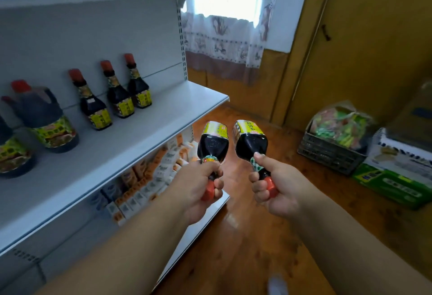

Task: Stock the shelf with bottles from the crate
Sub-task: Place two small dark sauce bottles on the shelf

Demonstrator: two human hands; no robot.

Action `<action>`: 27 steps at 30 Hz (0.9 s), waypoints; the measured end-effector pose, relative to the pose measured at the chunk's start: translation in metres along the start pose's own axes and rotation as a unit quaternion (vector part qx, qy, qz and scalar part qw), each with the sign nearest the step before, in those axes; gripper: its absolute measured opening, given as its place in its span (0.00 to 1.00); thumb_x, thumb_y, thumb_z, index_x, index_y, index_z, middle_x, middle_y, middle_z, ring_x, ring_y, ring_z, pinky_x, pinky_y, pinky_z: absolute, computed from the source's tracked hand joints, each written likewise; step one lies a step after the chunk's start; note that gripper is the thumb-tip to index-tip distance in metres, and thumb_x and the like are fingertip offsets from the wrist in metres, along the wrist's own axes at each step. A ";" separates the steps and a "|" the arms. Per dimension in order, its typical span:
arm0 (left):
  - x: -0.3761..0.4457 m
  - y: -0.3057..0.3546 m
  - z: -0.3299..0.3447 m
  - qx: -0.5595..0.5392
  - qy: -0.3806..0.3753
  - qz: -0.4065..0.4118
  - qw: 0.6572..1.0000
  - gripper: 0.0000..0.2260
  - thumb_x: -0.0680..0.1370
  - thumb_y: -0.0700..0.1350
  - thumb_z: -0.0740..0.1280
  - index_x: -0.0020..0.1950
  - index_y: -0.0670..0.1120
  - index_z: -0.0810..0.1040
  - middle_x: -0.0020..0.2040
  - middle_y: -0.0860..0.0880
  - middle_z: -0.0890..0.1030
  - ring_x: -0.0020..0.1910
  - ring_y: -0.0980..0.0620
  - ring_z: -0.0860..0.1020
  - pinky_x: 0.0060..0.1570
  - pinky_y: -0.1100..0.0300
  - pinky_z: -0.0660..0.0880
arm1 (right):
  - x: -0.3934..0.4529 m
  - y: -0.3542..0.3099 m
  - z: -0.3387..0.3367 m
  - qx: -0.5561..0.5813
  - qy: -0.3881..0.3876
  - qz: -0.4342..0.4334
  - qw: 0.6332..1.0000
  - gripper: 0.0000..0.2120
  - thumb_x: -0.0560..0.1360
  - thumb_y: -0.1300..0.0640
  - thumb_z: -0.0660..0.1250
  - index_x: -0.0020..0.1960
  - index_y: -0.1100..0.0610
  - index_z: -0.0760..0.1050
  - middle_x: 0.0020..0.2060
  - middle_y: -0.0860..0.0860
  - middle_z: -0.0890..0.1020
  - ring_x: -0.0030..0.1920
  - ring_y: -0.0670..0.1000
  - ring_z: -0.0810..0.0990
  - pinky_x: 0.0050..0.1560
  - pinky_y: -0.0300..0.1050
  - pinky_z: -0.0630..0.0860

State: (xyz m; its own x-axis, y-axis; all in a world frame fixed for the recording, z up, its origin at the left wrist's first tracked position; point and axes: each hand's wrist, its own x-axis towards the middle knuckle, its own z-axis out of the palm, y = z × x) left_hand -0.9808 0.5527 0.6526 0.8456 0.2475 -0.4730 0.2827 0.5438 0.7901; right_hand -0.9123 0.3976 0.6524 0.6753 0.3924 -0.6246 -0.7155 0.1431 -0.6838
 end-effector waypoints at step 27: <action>0.289 0.157 0.042 -0.022 0.220 0.006 0.975 0.04 0.79 0.37 0.64 0.53 0.39 0.71 0.34 0.45 0.74 0.24 0.54 0.70 0.21 0.66 0.67 | 0.318 -0.234 0.076 -0.256 -0.118 0.084 0.956 0.08 0.76 0.53 0.68 0.46 0.56 0.71 0.27 0.53 0.74 0.21 0.46 0.67 0.21 0.34 0.60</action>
State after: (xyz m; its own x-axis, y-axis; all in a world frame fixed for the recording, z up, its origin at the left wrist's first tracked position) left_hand -0.6727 0.6754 0.6560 0.5692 0.5693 -0.5932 0.2459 0.5705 0.7836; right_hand -0.5436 0.5579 0.6422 0.4560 0.5727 -0.6812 -0.5880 -0.3806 -0.7137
